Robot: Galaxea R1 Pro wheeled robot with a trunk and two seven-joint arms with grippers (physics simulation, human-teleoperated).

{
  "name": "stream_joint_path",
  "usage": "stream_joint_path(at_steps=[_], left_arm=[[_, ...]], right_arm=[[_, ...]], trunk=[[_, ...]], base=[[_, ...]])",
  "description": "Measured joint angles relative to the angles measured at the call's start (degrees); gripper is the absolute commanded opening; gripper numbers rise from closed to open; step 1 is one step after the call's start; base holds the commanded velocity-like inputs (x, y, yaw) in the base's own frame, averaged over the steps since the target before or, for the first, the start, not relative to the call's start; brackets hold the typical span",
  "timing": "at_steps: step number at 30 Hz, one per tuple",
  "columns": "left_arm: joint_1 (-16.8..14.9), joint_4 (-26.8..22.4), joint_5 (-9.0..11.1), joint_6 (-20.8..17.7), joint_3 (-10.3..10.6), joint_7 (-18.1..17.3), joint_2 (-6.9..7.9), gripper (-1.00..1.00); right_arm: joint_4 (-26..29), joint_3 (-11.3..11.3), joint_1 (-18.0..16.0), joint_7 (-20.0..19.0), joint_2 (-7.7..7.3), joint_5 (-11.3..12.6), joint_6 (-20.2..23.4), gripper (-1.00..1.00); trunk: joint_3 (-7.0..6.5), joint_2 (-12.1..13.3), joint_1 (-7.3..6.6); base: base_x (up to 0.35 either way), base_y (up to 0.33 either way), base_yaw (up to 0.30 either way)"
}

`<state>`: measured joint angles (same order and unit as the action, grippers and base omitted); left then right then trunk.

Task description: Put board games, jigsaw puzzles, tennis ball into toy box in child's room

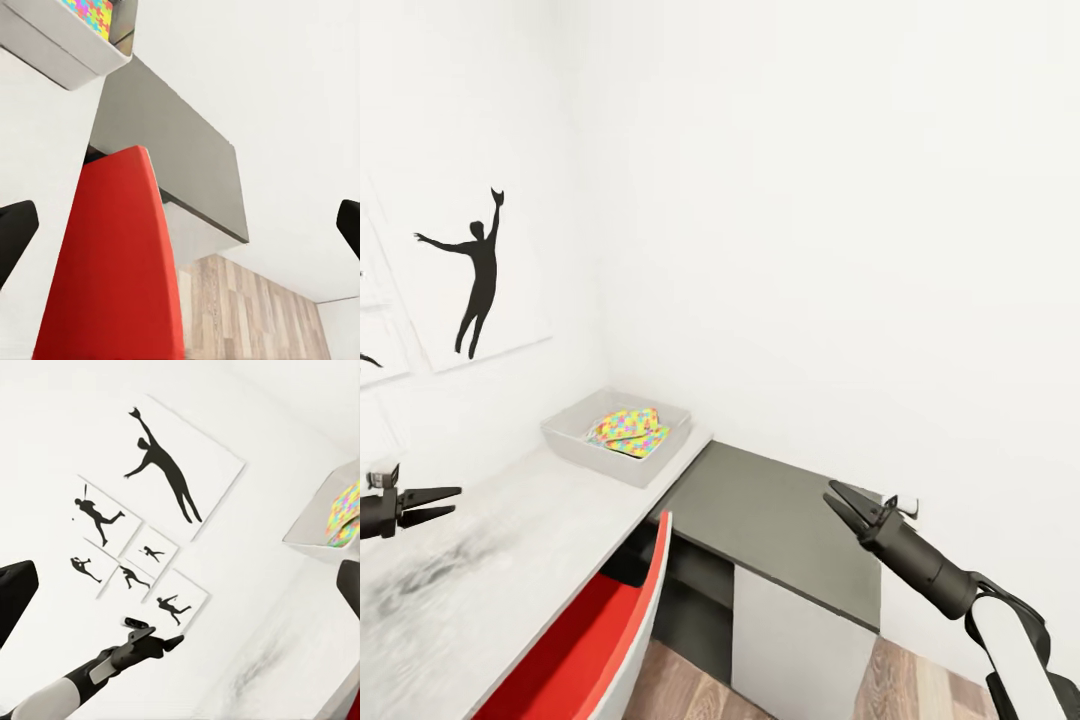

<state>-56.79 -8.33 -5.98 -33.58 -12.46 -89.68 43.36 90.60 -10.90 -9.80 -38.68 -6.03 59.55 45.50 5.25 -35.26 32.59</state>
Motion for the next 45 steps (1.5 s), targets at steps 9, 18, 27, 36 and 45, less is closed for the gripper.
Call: stream_joint_path(at_steps=[9, 18, 27, 36, 45], left_arm=[[0.01, 0.01, 0.0, 0.0, 0.01, 0.0, -0.08, 1.0], [0.01, 0.03, 0.0, 0.0, 0.07, 0.0, -0.09, 1.0], [0.0, 0.0, 0.0, 0.0, 0.09, 0.0, -0.46, 1.0], [-0.01, -0.02, -0.01, 0.07, 0.09, 0.02, -0.86, 1.0], [-0.01, -0.01, -0.02, 0.09, 0.08, 0.03, -1.41, 1.0]], right_arm=[[-0.16, 0.0, 0.0, 0.3, 0.05, -0.06, -0.67, 1.0], [-0.25, -0.11, -0.07, 0.64, -0.05, -0.05, -0.69, 1.0], [-0.13, -0.1, -0.09, 1.37, -0.03, -0.13, -0.83, 1.0], [0.08, -0.28, -1.19, 16.62, -0.81, 0.2, 1.18, 1.0], [-1.04, 3.23, -26.02, 48.97, 2.71, 0.71, 13.57, 1.0]], trunk=[[-0.02, 0.0, -0.02], [0.02, 0.0, -0.02], [0.39, 0.0, -0.02], [0.63, 0.0, -0.02], [0.62, 0.01, -0.02]], base=[[-0.029, 0.001, 0.281], [-0.001, 0.0, 0.283], [0.0, 0.0, 0.259], [0.0, 0.0, 0.082], [0.0, 0.0, 0.002]])
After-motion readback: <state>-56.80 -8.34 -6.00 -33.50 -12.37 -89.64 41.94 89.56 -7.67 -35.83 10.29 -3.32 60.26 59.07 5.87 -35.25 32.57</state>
